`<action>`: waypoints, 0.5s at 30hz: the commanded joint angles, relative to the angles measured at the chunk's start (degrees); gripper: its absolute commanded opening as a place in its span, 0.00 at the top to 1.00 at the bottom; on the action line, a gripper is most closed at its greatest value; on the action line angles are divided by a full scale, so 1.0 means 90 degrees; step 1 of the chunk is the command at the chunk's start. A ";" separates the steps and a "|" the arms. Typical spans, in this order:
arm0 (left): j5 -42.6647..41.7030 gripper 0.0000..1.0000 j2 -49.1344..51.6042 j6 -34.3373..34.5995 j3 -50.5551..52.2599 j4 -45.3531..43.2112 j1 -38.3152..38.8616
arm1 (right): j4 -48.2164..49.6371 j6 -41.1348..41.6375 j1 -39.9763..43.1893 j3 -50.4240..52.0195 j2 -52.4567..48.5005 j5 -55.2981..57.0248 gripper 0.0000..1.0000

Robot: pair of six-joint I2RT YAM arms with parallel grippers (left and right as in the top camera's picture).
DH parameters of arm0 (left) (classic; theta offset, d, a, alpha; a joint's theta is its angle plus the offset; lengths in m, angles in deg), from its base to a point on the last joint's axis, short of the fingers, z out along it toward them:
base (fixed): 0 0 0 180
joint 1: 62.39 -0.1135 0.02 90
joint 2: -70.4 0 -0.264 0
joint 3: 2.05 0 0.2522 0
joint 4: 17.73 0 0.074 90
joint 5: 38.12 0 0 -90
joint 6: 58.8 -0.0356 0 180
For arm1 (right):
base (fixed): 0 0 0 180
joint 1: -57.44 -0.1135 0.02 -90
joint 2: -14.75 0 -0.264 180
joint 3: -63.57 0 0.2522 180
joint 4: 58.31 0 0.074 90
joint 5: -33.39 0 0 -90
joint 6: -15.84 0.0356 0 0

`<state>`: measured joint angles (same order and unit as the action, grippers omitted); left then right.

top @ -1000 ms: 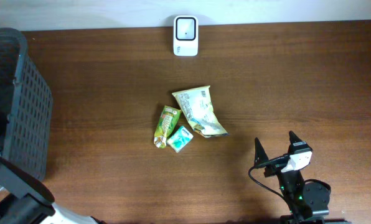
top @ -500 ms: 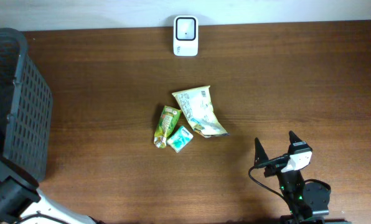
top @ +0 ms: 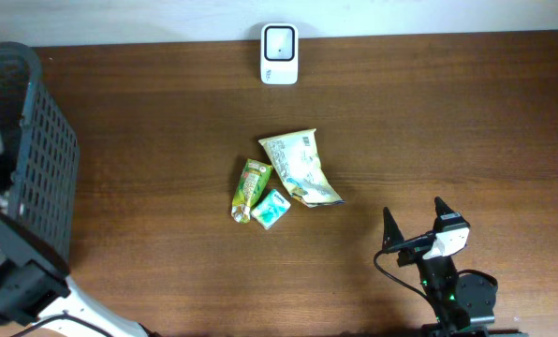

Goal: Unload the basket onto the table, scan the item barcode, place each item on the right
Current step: 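Grasp the white tube from the basket and place it near the items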

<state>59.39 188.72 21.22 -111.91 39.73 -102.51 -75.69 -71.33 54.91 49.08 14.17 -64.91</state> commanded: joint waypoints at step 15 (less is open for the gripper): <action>-0.0187 1.00 -0.3609 0.0835 -0.0988 0.0680 0.3395 | -0.0010 0.0005 -0.0046 0.0046 0.0036 -0.0056 0.01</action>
<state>60.75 157.38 25.75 -119.75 43.47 -76.48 -75.67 -71.35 54.91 49.08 14.17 -64.91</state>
